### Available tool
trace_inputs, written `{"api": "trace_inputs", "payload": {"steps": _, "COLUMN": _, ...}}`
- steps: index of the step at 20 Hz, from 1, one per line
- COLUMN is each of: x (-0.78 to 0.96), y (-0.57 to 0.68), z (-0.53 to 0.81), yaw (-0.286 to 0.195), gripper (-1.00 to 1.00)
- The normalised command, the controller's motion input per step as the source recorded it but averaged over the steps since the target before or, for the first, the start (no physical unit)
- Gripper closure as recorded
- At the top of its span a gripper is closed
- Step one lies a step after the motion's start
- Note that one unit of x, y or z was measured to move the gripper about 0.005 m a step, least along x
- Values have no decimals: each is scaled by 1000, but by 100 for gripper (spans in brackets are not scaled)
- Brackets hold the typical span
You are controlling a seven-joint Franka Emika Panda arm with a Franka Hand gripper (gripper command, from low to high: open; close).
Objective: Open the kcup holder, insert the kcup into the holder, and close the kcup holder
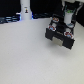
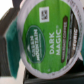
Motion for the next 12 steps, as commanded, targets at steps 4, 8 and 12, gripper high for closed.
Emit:
{"api": "trace_inputs", "payload": {"steps": 4, "x": -180, "y": 5, "z": -176, "yaw": 23, "gripper": 100}}
{"api": "trace_inputs", "payload": {"steps": 8, "x": -203, "y": -14, "z": -207, "yaw": 24, "gripper": 100}}
{"api": "trace_inputs", "payload": {"steps": 12, "x": -180, "y": -35, "z": -243, "yaw": 16, "gripper": 100}}
